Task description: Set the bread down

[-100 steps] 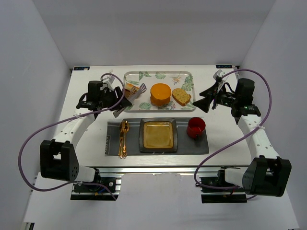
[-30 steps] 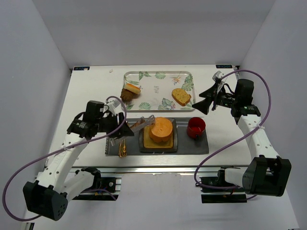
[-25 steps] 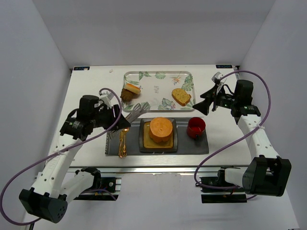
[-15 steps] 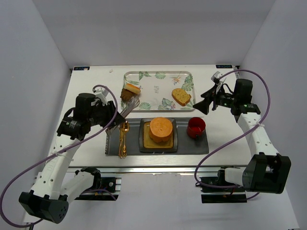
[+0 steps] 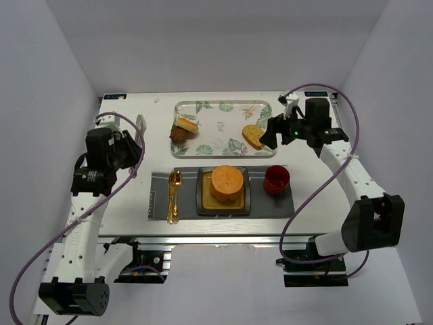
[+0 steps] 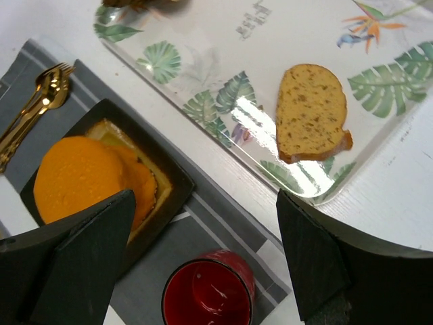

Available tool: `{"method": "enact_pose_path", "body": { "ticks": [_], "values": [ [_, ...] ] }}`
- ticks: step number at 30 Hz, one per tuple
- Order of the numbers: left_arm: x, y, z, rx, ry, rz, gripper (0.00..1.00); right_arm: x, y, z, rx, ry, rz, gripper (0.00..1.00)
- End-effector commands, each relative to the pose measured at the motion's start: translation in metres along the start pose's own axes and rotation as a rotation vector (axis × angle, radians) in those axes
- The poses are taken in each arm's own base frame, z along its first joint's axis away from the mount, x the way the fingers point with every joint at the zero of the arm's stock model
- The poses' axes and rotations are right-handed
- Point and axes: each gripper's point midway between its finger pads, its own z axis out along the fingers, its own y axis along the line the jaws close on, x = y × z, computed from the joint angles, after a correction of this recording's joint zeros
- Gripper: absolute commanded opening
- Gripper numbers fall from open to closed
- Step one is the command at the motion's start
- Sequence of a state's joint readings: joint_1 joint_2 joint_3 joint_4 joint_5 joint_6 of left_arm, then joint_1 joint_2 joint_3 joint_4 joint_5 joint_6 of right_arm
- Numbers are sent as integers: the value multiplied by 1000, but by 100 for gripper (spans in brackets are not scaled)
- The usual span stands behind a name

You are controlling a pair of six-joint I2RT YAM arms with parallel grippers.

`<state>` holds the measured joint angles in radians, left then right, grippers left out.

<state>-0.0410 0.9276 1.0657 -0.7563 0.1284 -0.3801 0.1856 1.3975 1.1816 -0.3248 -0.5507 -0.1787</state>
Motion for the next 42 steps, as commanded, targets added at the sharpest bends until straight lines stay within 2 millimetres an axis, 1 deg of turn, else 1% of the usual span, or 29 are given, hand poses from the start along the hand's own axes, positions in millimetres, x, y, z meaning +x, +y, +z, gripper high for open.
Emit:
{"method": "enact_pose_path", "body": {
  "ticks": [1, 2, 3, 4, 5, 7, 10, 15, 16, 17, 18, 19, 20, 21, 22, 23, 24, 25, 26, 27, 29, 31, 33, 34, 35, 37, 38, 40, 42],
  "values": [
    [-36, 39, -4, -196, -196, 62, 41, -20, -17, -10, 126, -18, 50, 89],
    [-46, 39, -4, -198, -257, 73, 41, -20, -15, -9, 118, -20, 52, 89],
    [-47, 44, -3, -211, -276, 74, 41, -27, -15, -9, 118, -43, 41, 89],
    [-40, 50, 1, -225, -278, 76, 42, -34, -15, -10, 116, -56, 33, 89],
    [-44, 49, 2, -215, -303, 80, 42, -36, -15, -10, 114, -60, 32, 89],
    [-39, 51, 7, -210, -296, 78, 42, -42, -17, -10, 120, -70, 22, 89],
    [-33, 55, 9, -219, -285, 82, 42, -42, -18, -10, 118, -69, 19, 89],
    [-31, 64, 7, -258, -286, 117, 42, -34, -12, -9, 90, -60, 13, 90],
    [-30, 68, 8, -272, -285, 128, 42, -34, -6, -8, 54, -63, 2, 89],
    [-20, 78, 14, -310, -263, 135, 43, -35, -4, -9, 39, -65, -24, 89],
    [-17, 97, 17, -361, -259, 130, 43, -34, -1, -10, 17, -62, -35, 89],
    [-17, 104, 23, -366, -271, 135, 43, -36, 10, -10, -47, -73, -58, 89],
    [3, 117, 34, -379, -225, 133, 43, -38, 15, -12, -72, -78, -76, 89],
    [3, 128, 42, -375, -238, 123, 43, -41, 22, -15, -103, -98, -93, 89],
    [7, 133, 48, -367, -235, 116, 43, -43, 24, -16, -112, -105, -99, 89],
    [23, 144, 56, -371, -209, 104, 43, -44, 27, -17, -122, -112, -101, 89],
    [28, 153, 62, -373, -196, 84, 44, -45, 29, -19, -124, -120, -105, 89],
    [25, 156, 68, -362, -224, 80, 44, -46, 31, -20, -129, -123, -107, 89],
    [28, 160, 73, -354, -219, 86, 44, -47, 31, -21, -129, -127, -109, 89],
    [38, 165, 79, -351, -198, 81, 44, -48, 32, -23, -128, -131, -113, 89],
    [41, 174, 92, -359, -182, 75, 45, -47, 32, -24, -126, -132, -114, 89],
    [50, 172, 107, -304, -136, 75, 46, -48, 32, -26, -116, -136, -118, 89],
    [50, 174, 115, -298, -119, 72, 48, -48, 32, -27, -114, -140, -120, 89],
    [53, 175, 119, -289, -101, 71, 52, -47, 33, -28, -118, -139, -114, 89],
    [63, 179, 126, -288, -57, 61, 54, -47, 33, -28, -117, -138, -106, 89],
    [65, 180, 133, -280, -15, 61, 59, -45, 32, -26, -107, -129, -80, 89],
    [74, 183, 138, -277, 25, 54, 64, -43, 31, -27, -103, -120, -63, 89],
    [80, 187, 141, -290, 64, 44, 67, -41, 28, -25, -85, -107, -45, 89],
    [79, 189, 140, -299, 62, 44, 73, -35, 26, -24, -76, -90, -26, 89]
  ]
}}
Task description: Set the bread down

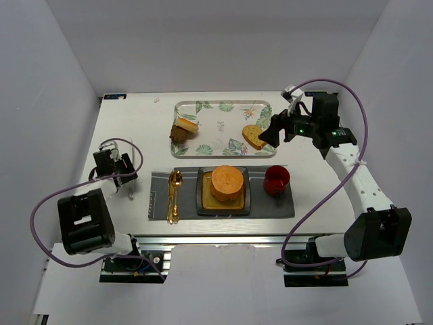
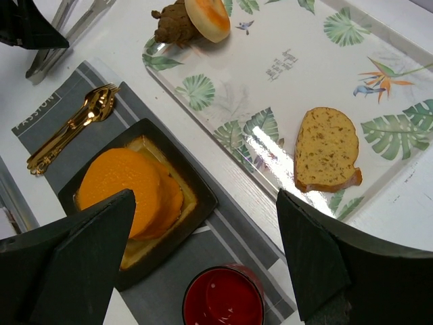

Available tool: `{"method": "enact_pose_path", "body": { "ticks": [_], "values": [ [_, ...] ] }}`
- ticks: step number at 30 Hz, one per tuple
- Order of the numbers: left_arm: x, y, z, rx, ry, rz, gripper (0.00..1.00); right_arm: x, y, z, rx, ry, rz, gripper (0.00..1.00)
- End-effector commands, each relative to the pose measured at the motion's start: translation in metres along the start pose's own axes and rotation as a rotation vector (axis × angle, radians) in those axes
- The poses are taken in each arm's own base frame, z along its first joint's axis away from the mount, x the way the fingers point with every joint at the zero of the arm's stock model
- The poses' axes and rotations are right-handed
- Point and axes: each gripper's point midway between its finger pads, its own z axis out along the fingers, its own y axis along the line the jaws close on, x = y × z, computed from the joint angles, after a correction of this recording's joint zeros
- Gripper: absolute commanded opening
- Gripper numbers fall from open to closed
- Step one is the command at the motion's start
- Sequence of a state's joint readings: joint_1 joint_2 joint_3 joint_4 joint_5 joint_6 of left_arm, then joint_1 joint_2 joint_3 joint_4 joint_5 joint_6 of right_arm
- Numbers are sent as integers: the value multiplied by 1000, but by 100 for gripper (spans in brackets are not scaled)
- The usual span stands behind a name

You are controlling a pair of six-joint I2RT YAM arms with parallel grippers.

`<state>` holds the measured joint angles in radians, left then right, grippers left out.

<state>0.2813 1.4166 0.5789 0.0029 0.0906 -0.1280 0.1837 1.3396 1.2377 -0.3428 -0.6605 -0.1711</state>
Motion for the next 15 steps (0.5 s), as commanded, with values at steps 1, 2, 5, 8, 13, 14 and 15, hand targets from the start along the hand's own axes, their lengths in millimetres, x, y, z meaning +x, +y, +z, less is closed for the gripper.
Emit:
{"method": "enact_pose_path", "body": {
  "ticks": [1, 2, 5, 8, 13, 14, 15],
  "values": [
    [-23, -4, -4, 22, -55, 10, 75, 3, -4, -3, 33, 6, 29, 89],
    [-25, -2, -7, 12, -67, 4, 78, 7, -5, -1, 40, 14, 44, 89],
    [-19, 1, -14, -11, -60, -25, 85, 14, -11, 1, 67, 36, 68, 89],
    [-29, 4, -28, -32, -107, -80, 98, 22, -17, 6, 78, 73, 105, 89],
    [-68, -16, -76, 43, -234, -119, 98, 29, -17, 16, 46, 89, 122, 89],
    [-75, -21, -87, 64, -258, -133, 98, 29, -15, 19, 31, 92, 119, 90],
    [-81, -26, -98, 82, -276, -135, 98, 29, -10, 22, 3, 88, 112, 90]
  ]
}}
